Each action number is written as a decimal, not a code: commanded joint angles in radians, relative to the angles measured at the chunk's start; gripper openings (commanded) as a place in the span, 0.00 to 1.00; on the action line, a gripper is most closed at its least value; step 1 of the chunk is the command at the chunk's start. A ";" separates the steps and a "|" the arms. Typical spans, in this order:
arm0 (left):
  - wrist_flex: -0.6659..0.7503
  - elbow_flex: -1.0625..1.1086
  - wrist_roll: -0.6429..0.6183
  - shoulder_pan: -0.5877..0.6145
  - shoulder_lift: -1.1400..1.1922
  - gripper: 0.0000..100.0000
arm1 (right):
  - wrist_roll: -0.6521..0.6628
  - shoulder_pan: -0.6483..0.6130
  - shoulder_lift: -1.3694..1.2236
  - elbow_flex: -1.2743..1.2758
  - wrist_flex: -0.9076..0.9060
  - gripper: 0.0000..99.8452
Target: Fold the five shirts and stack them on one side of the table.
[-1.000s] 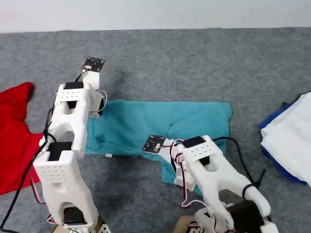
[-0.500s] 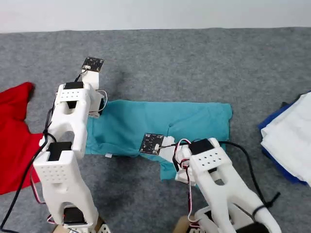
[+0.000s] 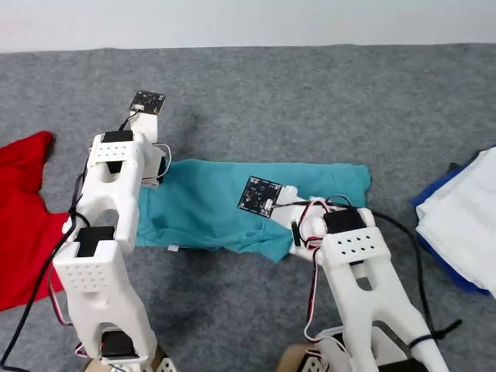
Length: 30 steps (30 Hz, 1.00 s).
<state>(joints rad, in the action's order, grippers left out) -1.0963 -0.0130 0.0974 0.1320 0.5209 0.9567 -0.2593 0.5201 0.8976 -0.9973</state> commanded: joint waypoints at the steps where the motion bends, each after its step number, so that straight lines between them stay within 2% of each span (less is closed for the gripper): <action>1: 0.012 -0.004 -0.008 -0.008 -0.064 0.00 | 0.009 0.008 -0.033 -0.072 0.045 0.02; 17: 0.012 -0.004 -0.008 -0.008 -0.064 0.00 | -0.025 0.004 -0.533 -0.543 0.042 0.02; 20: 0.012 -0.004 -0.008 -0.008 -0.064 0.00 | -0.034 0.004 -0.605 -0.600 0.001 0.08; 25: 0.012 -0.002 -0.008 -0.008 -0.064 0.00 | -0.180 0.007 -0.690 -0.721 -0.068 0.18; 30: 0.011 -0.002 -0.008 -0.008 -0.064 0.00 | -0.215 0.007 -0.765 -0.824 -0.079 0.19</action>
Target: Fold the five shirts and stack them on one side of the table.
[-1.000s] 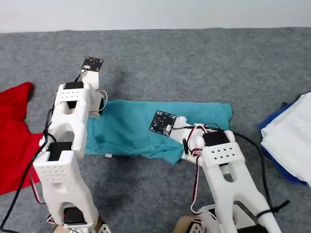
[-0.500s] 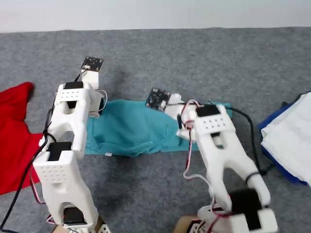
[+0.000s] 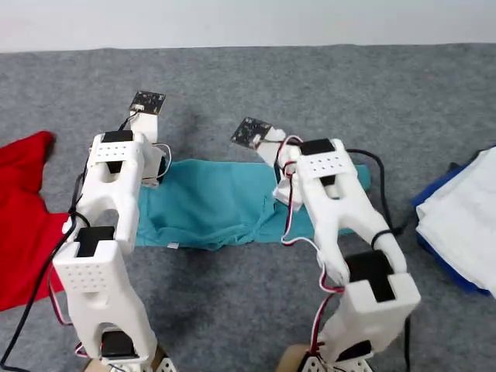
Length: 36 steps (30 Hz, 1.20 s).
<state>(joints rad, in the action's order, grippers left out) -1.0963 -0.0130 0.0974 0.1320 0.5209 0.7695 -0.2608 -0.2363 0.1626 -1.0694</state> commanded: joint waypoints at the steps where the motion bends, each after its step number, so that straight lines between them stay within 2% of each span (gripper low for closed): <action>1: 0.011 -0.002 -0.008 -0.008 -0.064 0.00 | -0.035 0.008 -0.025 -0.112 -0.005 0.19; 6: 0.012 0.005 -0.008 -0.008 -0.066 0.00 | -0.046 0.010 -0.076 -0.199 -0.027 0.19; 11: 0.012 0.005 -0.008 -0.008 -0.066 0.00 | -0.044 0.002 -0.016 -0.276 -0.217 0.19; 18: 0.012 0.005 -0.008 -0.008 -0.066 0.00 | -0.040 0.002 0.113 -0.305 -0.472 0.06; 23: 0.014 0.005 -0.008 -0.008 -0.066 0.00 | -0.040 -0.008 0.120 -0.299 -0.584 0.04; 27: 0.014 0.005 -0.008 -0.008 -0.066 0.00 | -0.040 -0.065 0.119 -0.239 -0.527 0.04; 36: 0.014 0.005 -0.008 -0.008 -0.066 0.00 | -0.044 -0.208 0.071 -0.048 -0.203 0.03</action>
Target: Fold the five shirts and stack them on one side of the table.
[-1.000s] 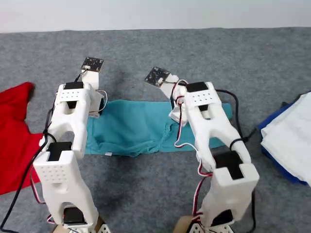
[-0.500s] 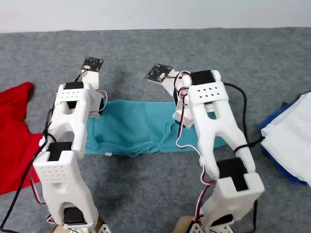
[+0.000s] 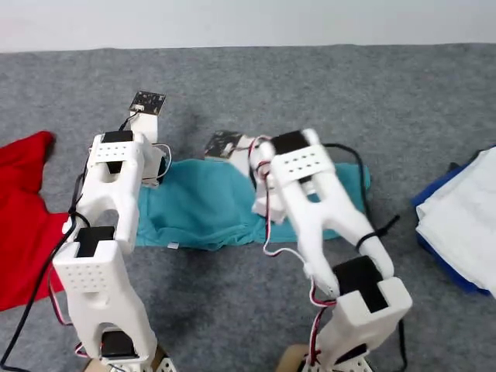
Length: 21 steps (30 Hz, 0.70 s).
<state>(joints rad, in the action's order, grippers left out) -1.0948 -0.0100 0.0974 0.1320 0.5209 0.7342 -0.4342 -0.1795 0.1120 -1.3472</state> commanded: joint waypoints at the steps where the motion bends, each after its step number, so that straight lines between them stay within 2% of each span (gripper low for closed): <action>1: 0.012 0.002 -0.008 -0.008 -0.066 0.00 | -0.011 -0.035 -0.015 0.003 0.085 0.03; 7: 0.012 0.002 -0.008 -0.008 -0.066 0.00 | -0.009 -0.035 -0.174 -0.044 0.150 0.03; 11: 0.012 0.002 -0.008 -0.008 -0.066 0.00 | -0.006 -0.036 -0.177 -0.129 0.140 0.03; 21: 0.015 0.001 -0.008 -0.008 -0.066 0.00 | -0.005 -0.035 0.018 -0.341 -0.174 0.03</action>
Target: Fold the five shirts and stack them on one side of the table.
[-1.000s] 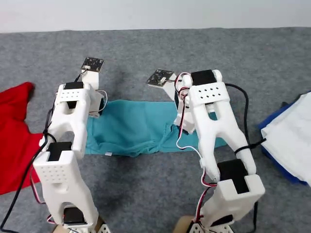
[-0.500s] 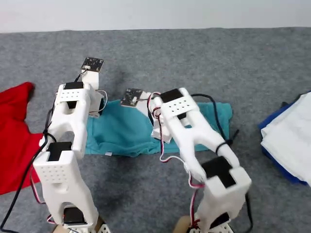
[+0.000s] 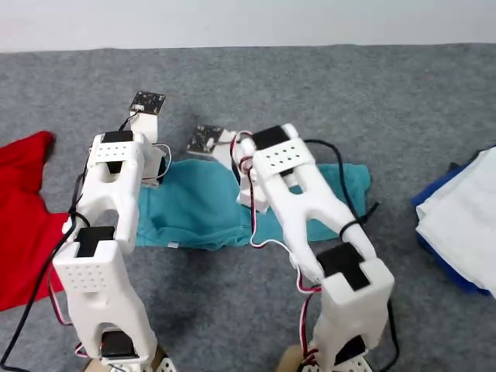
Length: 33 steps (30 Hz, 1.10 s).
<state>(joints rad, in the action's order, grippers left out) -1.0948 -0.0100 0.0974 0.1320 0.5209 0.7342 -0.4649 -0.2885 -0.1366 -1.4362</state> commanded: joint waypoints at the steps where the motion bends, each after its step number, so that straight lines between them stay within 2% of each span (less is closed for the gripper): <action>1: 0.015 -0.001 -0.009 -0.008 -0.066 0.00 | -0.008 -0.004 0.153 -0.110 -0.117 0.03; 5: 0.014 -0.015 -0.018 0.002 -0.066 0.00 | -0.011 0.007 0.263 -0.140 -0.252 0.03; 8: -0.018 -0.038 -0.077 0.002 -0.071 0.00 | -0.011 0.073 0.349 -0.140 -0.328 0.03; 15: -0.301 -0.182 -0.089 0.000 -0.262 0.00 | -0.012 0.351 0.567 -0.130 -0.352 0.03; 21: -0.496 -0.202 0.000 0.018 -0.308 0.00 | -0.012 0.634 0.734 -0.002 -0.352 0.03; 24: -0.500 -0.197 0.009 0.049 -0.282 0.01 | -0.006 0.780 0.834 0.115 -0.351 0.03; 28: -0.496 -0.199 0.072 0.064 -0.210 0.09 | 0.002 0.932 0.989 0.290 -0.348 0.03; 33: -0.525 -0.199 0.166 0.066 -0.141 0.15 | 0.130 1.053 1.193 0.509 -0.344 0.03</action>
<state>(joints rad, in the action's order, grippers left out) -1.5842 -0.1788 0.2217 0.1918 0.3813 0.8048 0.5278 0.7825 0.2961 -1.7492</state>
